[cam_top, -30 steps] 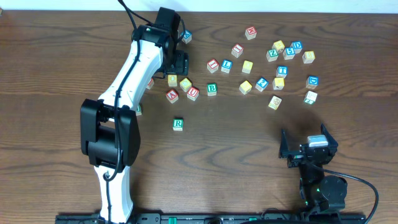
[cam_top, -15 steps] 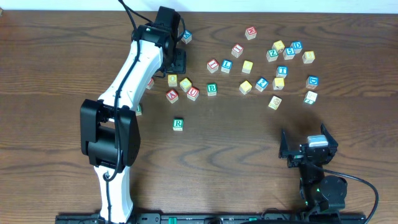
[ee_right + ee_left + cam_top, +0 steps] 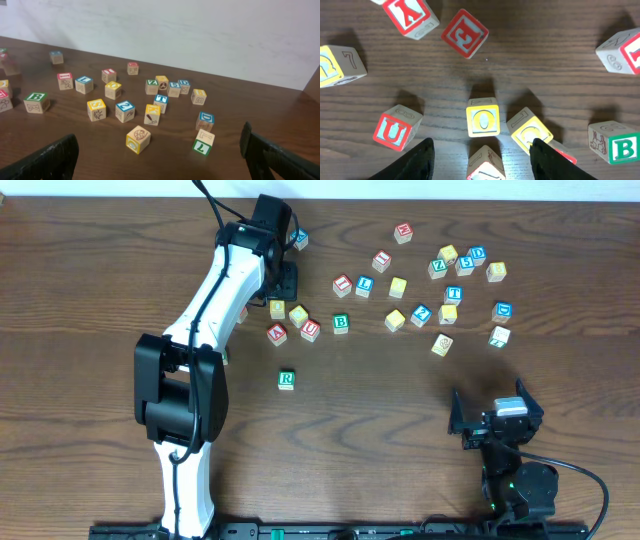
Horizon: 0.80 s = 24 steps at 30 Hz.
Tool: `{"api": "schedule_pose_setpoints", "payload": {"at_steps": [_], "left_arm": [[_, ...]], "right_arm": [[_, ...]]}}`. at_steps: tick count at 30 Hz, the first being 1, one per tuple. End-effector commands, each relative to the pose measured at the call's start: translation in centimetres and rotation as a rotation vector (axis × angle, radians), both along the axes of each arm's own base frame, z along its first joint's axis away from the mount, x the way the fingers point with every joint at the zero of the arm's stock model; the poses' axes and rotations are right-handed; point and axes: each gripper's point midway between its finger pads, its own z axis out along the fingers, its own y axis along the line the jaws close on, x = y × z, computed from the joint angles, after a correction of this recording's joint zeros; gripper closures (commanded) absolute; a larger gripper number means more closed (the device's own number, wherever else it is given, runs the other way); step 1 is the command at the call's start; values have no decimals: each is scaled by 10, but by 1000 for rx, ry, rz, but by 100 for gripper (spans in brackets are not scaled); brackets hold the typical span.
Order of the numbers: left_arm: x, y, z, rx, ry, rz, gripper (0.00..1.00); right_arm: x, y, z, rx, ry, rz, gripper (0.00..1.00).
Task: Spell out ROBOT
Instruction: 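Lower the left gripper around the yellow O block and close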
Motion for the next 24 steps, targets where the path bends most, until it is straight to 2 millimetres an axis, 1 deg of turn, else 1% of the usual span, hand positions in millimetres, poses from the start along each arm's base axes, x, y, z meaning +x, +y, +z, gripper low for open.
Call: {"api": "schedule_pose_setpoints", "payload": {"at_steps": [1, 16, 24], "left_arm": [[1, 4, -10, 18, 9, 3, 40], [-6, 7, -27, 24, 33, 2, 40], [-7, 7, -32, 27, 41, 2, 40]], "right_arm": [[0, -1, -1, 8, 4, -2, 1], [0, -1, -1, 8, 4, -2, 1], [0, -1, -1, 8, 4, -2, 1]]}}
